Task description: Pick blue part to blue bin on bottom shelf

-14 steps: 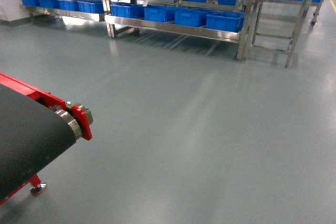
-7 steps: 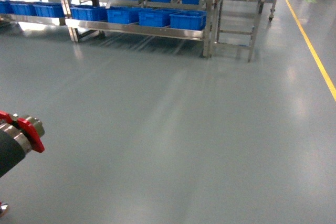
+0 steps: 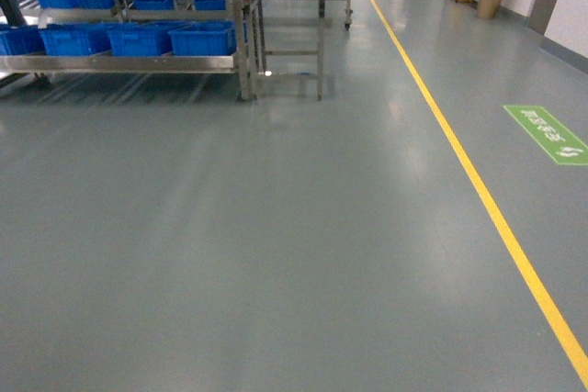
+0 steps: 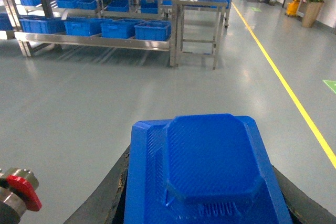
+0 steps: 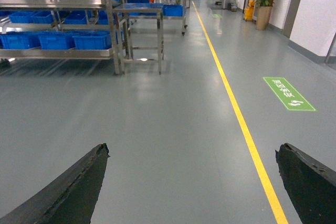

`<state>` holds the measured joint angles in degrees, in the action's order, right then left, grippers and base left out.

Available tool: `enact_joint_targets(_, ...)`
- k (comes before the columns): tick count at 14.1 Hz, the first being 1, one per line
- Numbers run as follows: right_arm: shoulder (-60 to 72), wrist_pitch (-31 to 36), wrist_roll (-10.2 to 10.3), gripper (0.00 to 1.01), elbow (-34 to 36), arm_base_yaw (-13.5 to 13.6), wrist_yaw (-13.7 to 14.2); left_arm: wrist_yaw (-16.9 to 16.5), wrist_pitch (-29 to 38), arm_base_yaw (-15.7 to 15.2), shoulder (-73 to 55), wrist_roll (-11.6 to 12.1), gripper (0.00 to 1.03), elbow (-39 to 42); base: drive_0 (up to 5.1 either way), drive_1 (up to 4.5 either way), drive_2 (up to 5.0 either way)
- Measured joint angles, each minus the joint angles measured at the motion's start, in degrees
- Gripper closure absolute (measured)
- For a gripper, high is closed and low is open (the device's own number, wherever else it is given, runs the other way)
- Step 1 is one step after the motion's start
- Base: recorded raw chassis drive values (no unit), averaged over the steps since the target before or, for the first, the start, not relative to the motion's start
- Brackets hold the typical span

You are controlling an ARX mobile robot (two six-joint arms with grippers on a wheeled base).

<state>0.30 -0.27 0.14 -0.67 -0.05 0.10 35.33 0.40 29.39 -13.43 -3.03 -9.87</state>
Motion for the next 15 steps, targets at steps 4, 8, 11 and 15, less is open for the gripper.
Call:
enact_joint_targets(4,0.0,0.2,0.0,0.03,0.0,0.0,-0.1,0.2,0.1,-0.1,0.1,0.0,0.59,0.0,0.0,3.04,-3.0)
enact_joint_targets(8,0.0,-0.2,0.0,0.03,0.0,0.0,-0.1,0.2,0.0,-0.1,0.2,0.0,0.59,0.0,0.0,4.07,-4.0)
enact_joint_targets(11,0.0,0.2,0.0,0.03,0.0,0.0,-0.1,0.2,0.0,-0.1,0.0,0.0,0.59,0.0,0.1,4.18,-3.9)
enact_joint_targets(15,0.0,0.1,0.0,0.03,0.0,0.0,-0.1,0.2,0.1,-0.1,0.2,0.0,0.59,0.0,0.1,4.13,-3.9)
